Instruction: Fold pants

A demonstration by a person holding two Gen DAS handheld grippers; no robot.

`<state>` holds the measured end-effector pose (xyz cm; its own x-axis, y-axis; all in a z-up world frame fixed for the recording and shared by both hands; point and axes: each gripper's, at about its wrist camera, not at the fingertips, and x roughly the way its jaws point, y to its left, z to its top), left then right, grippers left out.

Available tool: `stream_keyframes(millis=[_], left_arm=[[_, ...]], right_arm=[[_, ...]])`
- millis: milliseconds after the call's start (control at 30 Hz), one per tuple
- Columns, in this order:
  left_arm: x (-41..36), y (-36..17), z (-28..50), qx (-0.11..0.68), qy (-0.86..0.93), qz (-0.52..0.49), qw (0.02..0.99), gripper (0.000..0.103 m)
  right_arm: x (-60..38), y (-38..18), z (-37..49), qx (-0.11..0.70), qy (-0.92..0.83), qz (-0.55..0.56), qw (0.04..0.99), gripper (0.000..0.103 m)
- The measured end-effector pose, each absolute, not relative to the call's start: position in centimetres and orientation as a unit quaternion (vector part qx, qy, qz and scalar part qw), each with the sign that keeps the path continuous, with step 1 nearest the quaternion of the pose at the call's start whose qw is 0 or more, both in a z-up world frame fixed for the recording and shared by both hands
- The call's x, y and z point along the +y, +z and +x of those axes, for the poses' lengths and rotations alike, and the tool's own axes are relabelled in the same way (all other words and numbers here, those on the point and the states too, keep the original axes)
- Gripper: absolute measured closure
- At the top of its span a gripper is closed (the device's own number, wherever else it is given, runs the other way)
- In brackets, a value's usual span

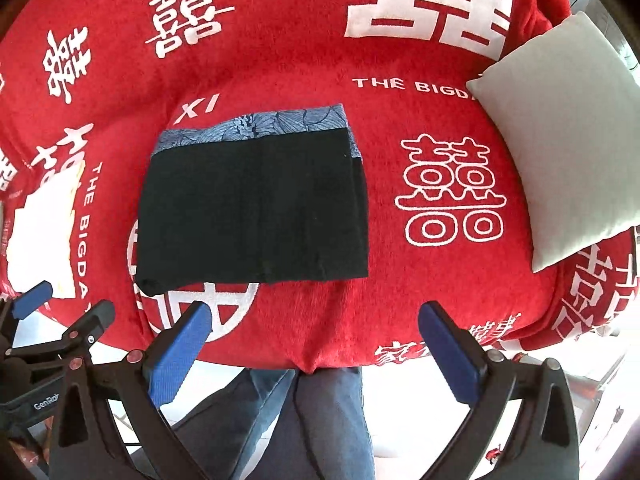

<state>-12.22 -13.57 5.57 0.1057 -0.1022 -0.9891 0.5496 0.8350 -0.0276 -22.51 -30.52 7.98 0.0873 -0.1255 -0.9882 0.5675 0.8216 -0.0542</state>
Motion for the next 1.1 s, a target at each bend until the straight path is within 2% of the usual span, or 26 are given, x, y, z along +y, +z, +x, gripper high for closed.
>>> stream_keyframes(millis=[1100], left_arm=[[-13.7, 6.3, -12.2, 0.63, -0.231, 0.176, 0.72, 0.0]], right_arm=[[-29.7, 8.3, -21.0, 0.64, -0.236, 0.159, 0.714, 0.0]])
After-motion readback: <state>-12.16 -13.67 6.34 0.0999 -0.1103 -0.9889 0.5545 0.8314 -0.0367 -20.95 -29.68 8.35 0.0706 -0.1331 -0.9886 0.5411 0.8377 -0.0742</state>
